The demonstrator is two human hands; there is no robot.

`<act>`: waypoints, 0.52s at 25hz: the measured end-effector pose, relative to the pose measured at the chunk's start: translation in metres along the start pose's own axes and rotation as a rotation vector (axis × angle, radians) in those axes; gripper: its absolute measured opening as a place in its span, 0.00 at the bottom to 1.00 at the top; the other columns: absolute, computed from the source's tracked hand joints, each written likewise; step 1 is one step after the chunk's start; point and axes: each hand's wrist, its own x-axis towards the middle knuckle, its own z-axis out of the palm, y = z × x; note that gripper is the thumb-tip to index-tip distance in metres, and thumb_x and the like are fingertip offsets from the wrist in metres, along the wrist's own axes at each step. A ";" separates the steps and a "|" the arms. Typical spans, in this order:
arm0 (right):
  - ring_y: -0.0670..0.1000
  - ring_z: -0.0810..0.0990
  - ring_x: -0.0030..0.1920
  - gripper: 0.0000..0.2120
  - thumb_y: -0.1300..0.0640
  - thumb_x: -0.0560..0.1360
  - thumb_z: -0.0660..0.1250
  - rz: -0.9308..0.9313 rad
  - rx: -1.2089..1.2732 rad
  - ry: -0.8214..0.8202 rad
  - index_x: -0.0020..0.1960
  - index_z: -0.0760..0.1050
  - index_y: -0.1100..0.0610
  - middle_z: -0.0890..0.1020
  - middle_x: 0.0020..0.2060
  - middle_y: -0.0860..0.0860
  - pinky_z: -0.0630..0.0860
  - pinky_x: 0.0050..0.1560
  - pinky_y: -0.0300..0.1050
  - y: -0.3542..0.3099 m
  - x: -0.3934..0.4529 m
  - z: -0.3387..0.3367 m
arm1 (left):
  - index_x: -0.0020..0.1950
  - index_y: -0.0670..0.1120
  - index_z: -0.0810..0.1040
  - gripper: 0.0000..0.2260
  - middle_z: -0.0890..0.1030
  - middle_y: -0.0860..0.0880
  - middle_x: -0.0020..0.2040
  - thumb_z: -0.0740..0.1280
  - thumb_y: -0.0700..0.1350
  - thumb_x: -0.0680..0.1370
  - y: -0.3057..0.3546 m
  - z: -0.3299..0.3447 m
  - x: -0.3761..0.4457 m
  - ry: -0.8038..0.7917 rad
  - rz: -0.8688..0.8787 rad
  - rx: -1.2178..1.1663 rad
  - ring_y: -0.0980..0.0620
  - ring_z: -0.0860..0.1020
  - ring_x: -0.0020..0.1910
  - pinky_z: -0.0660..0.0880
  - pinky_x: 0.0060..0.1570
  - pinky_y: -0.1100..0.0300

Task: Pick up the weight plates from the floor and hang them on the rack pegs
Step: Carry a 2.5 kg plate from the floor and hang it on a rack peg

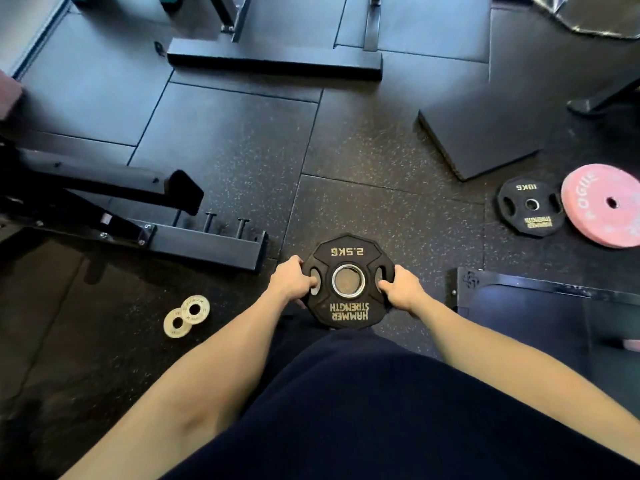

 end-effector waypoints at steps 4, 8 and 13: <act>0.62 0.75 0.60 0.18 0.56 0.75 0.65 0.042 -0.019 -0.023 0.61 0.71 0.64 0.77 0.60 0.62 0.70 0.57 0.47 -0.018 0.065 -0.036 | 0.51 0.45 0.73 0.12 0.81 0.44 0.53 0.70 0.46 0.71 0.054 -0.018 0.064 0.012 -0.021 0.070 0.42 0.83 0.36 0.82 0.40 0.52; 0.62 0.75 0.59 0.17 0.55 0.75 0.65 0.075 0.004 0.016 0.61 0.71 0.63 0.77 0.60 0.62 0.71 0.57 0.48 -0.058 0.152 -0.097 | 0.51 0.46 0.71 0.11 0.81 0.45 0.50 0.69 0.45 0.72 0.131 -0.055 0.151 -0.007 0.038 0.094 0.45 0.81 0.26 0.80 0.37 0.57; 0.62 0.75 0.58 0.15 0.56 0.75 0.64 0.108 0.082 0.092 0.58 0.71 0.62 0.78 0.57 0.61 0.74 0.58 0.54 -0.122 0.243 -0.180 | 0.51 0.46 0.72 0.11 0.80 0.45 0.47 0.69 0.44 0.71 0.238 -0.121 0.238 0.005 0.088 0.096 0.45 0.83 0.30 0.82 0.36 0.52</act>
